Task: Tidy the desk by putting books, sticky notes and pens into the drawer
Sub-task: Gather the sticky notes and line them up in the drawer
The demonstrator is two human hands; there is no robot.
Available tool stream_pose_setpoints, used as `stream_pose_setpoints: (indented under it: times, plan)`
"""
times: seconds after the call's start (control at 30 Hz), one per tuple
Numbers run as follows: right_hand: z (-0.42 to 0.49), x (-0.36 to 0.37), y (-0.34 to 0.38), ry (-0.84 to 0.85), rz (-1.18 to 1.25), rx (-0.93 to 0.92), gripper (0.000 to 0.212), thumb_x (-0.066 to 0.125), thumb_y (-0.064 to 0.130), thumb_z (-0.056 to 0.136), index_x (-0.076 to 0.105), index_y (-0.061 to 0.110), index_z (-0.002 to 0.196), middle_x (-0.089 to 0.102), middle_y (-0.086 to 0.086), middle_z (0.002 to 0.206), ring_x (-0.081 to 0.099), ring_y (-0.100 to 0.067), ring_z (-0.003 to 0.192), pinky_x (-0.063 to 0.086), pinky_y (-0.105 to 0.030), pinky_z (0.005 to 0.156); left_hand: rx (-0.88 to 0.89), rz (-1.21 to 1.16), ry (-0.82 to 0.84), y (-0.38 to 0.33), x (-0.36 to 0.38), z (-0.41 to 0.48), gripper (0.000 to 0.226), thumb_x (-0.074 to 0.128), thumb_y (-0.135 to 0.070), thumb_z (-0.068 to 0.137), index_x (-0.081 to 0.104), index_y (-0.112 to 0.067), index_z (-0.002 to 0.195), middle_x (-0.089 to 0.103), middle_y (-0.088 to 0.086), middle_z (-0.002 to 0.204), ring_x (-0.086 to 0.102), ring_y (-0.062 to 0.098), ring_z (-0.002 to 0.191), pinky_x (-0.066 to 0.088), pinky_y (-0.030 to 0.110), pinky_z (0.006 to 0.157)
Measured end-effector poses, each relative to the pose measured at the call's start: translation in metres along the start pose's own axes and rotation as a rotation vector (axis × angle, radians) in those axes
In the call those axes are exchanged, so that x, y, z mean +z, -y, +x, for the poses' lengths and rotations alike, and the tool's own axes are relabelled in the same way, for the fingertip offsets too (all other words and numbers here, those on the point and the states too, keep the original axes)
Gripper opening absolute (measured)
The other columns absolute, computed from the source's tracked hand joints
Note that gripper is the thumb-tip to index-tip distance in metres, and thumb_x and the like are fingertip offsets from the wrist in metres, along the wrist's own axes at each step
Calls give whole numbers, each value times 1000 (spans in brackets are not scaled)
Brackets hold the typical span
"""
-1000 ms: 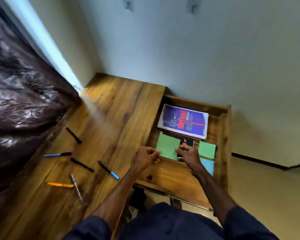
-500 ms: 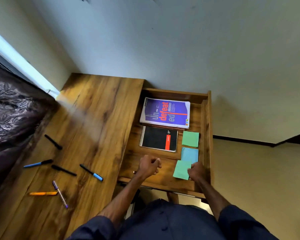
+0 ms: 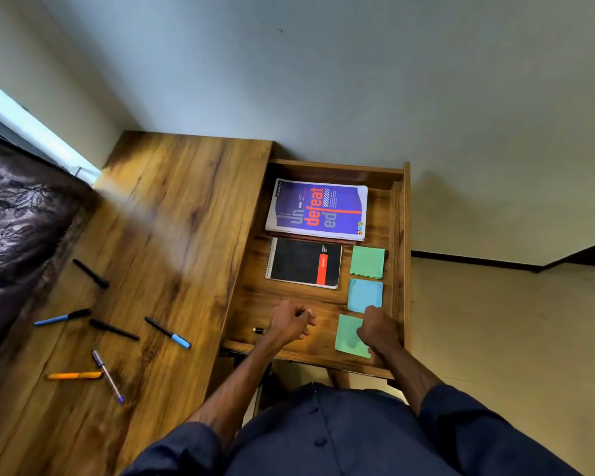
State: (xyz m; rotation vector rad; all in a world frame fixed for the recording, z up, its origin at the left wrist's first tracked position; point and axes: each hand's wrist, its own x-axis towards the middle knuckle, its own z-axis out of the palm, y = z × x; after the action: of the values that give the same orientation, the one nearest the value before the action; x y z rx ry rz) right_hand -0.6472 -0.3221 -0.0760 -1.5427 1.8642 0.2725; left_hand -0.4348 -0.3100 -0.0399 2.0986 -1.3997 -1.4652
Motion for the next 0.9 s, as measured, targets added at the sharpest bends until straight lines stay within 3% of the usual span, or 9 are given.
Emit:
stream_pose_setpoints:
  times: [0.17,0.3,0.4,0.9]
  plan:
    - [-3,15,10,137,-95,-153,38,64,13,96,55,11,133,55,-11,137,59,-26,121,54,-37,100,12,13,30,-4,6,3,20,58,-23,102,74,-10,107,77,3,98,71,10,71,59,20,61]
    - [-9,32,7,229,-249,-263,60,66,9,94,46,21,149,28,-9,155,42,-30,139,42,-43,115,22,8,54,-2,7,2,19,58,-22,102,72,-12,109,76,2,98,72,11,73,60,25,65]
    - [-11,36,3,231,-302,-281,60,67,8,94,47,23,148,19,-10,158,35,-32,143,39,-45,117,23,15,67,3,8,0,19,58,-22,102,71,-12,110,75,2,98,71,10,72,61,28,68]
    - [-14,32,-10,187,-253,-233,57,67,7,93,51,22,147,21,-6,158,36,-31,143,36,-45,120,17,43,89,7,11,-6,21,55,-22,103,71,-11,111,75,1,100,71,12,76,61,28,70]
